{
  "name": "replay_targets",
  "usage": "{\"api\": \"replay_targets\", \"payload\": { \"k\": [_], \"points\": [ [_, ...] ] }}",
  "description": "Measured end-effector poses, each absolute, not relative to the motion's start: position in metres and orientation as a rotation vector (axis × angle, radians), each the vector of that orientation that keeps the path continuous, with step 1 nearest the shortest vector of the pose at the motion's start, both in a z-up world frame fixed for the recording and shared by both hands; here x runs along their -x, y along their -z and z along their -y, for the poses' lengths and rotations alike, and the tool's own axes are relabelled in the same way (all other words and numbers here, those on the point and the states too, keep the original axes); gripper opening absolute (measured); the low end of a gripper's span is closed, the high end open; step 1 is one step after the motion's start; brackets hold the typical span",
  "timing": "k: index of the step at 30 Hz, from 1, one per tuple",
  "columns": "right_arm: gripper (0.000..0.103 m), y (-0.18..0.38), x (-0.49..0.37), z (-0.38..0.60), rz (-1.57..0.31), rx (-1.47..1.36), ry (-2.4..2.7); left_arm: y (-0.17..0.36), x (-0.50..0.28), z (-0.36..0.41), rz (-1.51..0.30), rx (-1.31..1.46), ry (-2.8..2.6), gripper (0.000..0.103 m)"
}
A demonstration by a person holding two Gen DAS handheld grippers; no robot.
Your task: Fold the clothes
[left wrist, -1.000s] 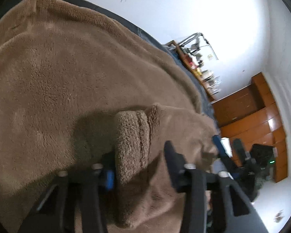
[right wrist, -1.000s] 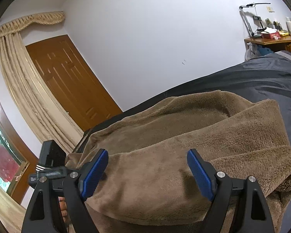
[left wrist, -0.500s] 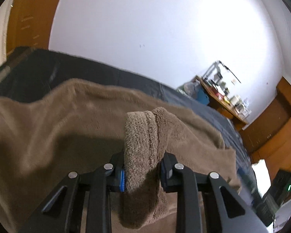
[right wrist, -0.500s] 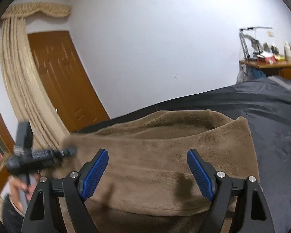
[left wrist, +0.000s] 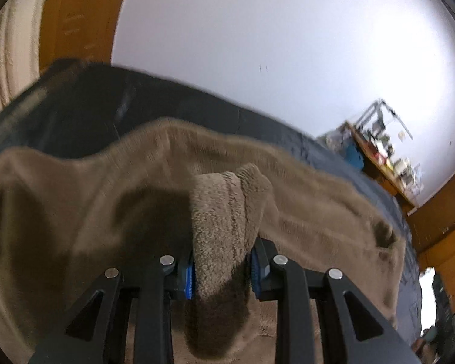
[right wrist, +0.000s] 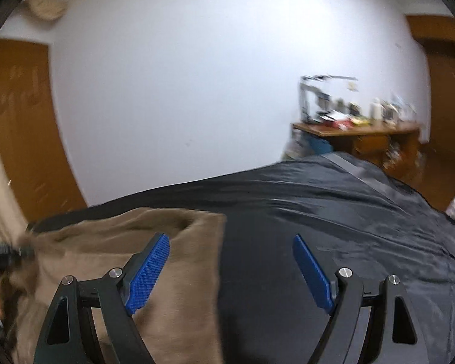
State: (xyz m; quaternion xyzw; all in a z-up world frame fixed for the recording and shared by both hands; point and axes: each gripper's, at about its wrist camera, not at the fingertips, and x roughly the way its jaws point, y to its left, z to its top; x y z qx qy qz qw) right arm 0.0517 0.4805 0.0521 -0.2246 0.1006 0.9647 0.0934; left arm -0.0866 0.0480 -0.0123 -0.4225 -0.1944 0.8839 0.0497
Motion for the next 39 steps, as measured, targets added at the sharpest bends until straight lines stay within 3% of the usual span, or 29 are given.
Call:
{"api": "replay_targets", "payload": {
  "k": [3, 8, 14, 22, 23, 25, 29, 31, 33, 39],
  "points": [
    [0.085, -0.051, -0.052, -0.493, -0.306, 0.686, -2.819, 0.02, 0.083, -0.052, 0.566, 1.306, -2.658, 0.032],
    [0.085, -0.045, -0.047, -0.469, -0.139, 0.818, -2.914, 0.015, 0.079, -0.057, 0.575, 1.311, -2.621, 0.033],
    [0.085, -0.032, -0.051, -0.4, 0.365, 0.949, -3.093, 0.015, 0.074, -0.04, 0.672, 1.315, -2.577, 0.033],
    [0.084, -0.011, -0.108, -0.335, 1.187, 0.979, -2.993, 0.009, 0.073, -0.036, 0.727, 1.307, -2.538, 0.033],
    [0.082, -0.004, -0.107, -0.335, 1.243, 1.008, -2.954, 0.007, 0.073, -0.037, 0.728, 1.301, -2.535, 0.034],
    [0.064, 0.01, -0.101, -0.331, 1.326, 1.05, -2.875, 0.004, 0.073, -0.038, 0.731, 1.284, -2.528, 0.034],
    [0.054, 0.025, -0.086, -0.318, 1.398, 1.022, -2.826, -0.004, 0.07, -0.036, 0.748, 1.244, -2.514, 0.034],
    [0.027, 0.029, -0.078, -0.315, 1.392, 0.999, -2.796, -0.007, 0.068, -0.032, 0.77, 1.23, -2.499, 0.036],
    [0.017, 0.027, -0.073, -0.326, 1.328, 0.973, -2.759, -0.008, 0.068, -0.031, 0.807, 1.224, -2.462, 0.037],
    [0.016, 0.0, -0.084, -0.403, 0.899, 0.922, -2.719, -0.012, 0.063, -0.05, 0.838, 1.206, -2.29, 0.037]
  ]
}}
